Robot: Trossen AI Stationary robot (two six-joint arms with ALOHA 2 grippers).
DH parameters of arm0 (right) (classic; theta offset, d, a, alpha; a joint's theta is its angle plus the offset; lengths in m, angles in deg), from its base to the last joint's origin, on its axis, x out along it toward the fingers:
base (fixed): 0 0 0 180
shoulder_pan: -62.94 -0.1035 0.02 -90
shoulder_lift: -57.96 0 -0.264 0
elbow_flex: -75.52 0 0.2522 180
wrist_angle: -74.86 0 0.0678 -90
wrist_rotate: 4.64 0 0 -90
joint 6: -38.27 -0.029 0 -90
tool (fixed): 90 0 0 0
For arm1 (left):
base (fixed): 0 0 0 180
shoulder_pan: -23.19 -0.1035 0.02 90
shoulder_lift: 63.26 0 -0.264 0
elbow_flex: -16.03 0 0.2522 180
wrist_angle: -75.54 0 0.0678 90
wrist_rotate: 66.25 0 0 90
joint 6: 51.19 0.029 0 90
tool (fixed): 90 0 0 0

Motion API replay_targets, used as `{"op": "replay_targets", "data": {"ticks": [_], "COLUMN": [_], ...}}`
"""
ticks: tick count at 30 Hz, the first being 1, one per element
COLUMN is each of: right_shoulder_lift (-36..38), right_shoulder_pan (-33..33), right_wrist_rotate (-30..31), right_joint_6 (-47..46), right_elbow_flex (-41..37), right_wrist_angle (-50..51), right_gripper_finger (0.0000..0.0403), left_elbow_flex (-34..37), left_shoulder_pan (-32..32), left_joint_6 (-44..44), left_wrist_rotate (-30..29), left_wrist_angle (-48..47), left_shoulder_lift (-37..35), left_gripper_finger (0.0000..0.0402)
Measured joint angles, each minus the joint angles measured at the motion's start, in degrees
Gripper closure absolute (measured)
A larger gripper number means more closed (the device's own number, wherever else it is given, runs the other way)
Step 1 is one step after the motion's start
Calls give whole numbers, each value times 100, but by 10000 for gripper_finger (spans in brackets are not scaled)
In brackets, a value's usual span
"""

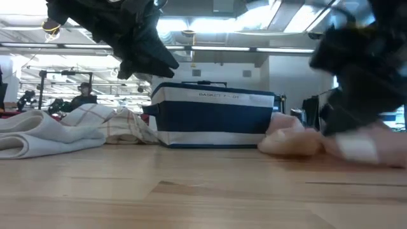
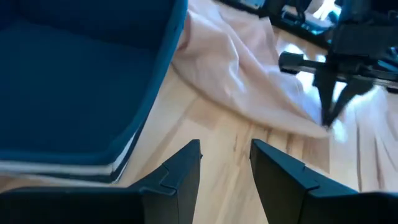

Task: Fold towel
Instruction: Fold the pink towel on the table

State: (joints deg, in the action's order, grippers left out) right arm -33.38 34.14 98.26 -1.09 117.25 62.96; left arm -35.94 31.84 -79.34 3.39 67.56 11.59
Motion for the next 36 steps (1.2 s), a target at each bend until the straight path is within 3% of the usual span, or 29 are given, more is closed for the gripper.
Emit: {"op": "replay_targets", "data": {"ticks": [7, 16, 19, 23, 29, 32, 36], "right_shoulder_lift": [-461, -328, -356, -655, -1238, -944, -56], "right_shoulder_pan": [40, 502, 766, 1081, 1156, 1148, 1161], "right_wrist_rotate": [570, 601, 599, 202, -425, -663, -429], "right_joint_6": [1699, 4057, 4145, 3454, 3051, 3355, 3531], "right_elbow_flex": [624, 2016, 2267, 2341, 2343, 2345, 2356], "right_wrist_angle": [-1137, -43, 105, -40, -634, 146, 1996], "right_gripper_finger": [399, 401, 393, 370, 286, 239, 197], "left_elbow_flex": [0, 0, 0, 0, 0, 0, 0], "left_shoulder_pan": [0, 184, 260, 321, 348, 345, 379], "left_joint_6": [187, 409, 445, 411, 1, -273, -571], "left_wrist_rotate": [0, 0, 5, 2, 4, 6, 56], "left_wrist_angle": [409, 402, 375, 315, -21, -215, -377], "left_shoulder_lift": [0, 0, 0, 0, 0, 0, 0], "left_gripper_finger": [269, 269, 269, 269, 269, 269, 269]}}
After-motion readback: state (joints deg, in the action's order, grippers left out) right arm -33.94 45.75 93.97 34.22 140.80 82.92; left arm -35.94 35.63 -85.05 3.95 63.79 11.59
